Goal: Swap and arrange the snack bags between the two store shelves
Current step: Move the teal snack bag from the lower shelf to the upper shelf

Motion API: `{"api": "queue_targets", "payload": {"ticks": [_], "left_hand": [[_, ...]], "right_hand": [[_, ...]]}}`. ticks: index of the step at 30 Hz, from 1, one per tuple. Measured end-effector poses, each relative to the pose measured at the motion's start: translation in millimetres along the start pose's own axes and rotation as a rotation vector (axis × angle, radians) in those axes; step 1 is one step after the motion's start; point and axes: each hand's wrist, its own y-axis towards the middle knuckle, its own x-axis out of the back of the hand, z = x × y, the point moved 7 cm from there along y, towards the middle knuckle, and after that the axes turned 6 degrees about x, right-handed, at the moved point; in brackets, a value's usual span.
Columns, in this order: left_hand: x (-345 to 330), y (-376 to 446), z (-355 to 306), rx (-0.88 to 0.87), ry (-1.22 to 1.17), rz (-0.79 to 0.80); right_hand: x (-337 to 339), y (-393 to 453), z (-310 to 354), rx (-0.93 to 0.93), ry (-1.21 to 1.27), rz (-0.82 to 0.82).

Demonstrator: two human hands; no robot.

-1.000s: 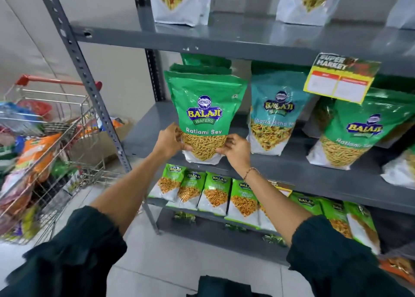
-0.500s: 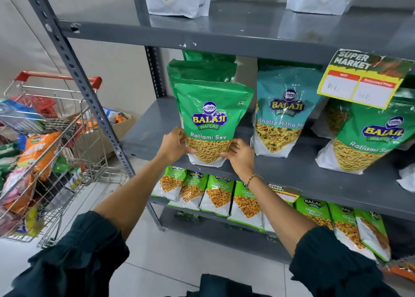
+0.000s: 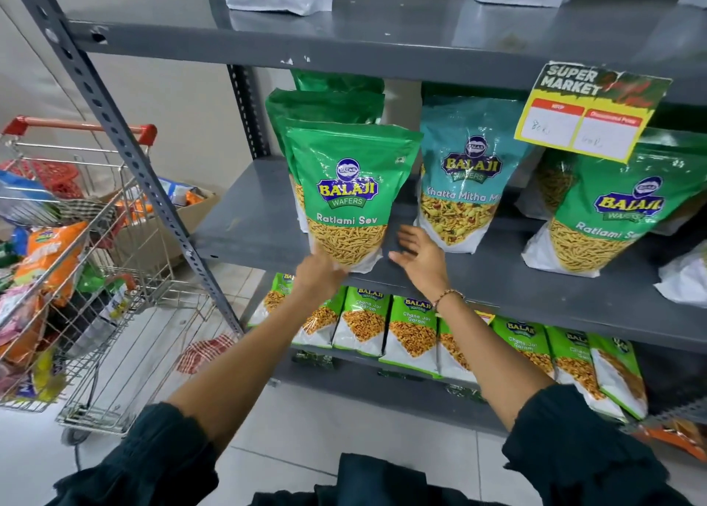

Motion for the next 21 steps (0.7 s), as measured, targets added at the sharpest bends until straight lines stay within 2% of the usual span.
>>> {"api": "queue_targets", "payload": {"ticks": [4, 5, 7, 9, 11, 14, 18, 21], "left_hand": [[-43, -33, -79, -0.388, -0.084, 0.204], [-50, -34, -97, -0.439, -0.121, 0.219], [-61, -30, -125, -0.432, -0.181, 0.237], [-71, -17, -143, -0.318, -0.292, 0.269], [-79, 3, -154, -0.183, -0.413, 0.279], [-85, 30, -158, -0.065, -0.466, 0.256], [-91, 51, -155, -0.088, -0.489, 0.214], [-89, 58, -156, -0.139, -0.525, 0.156]], "right_hand": [[74, -14, -14, 0.042, -0.131, -0.406], [93, -17, -18, 0.043, -0.149, -0.495], [124, -15, -30, -0.004, -0.180, -0.581], [142, -3, -44, -0.089, -0.194, -0.531], [148, 13, -57, -0.152, -0.178, -0.399], [150, 33, -71, -0.185, -0.192, -0.227], [150, 49, -76, -0.163, -0.045, -0.162], [149, 54, -74, -0.123, -0.034, -0.165]]}}
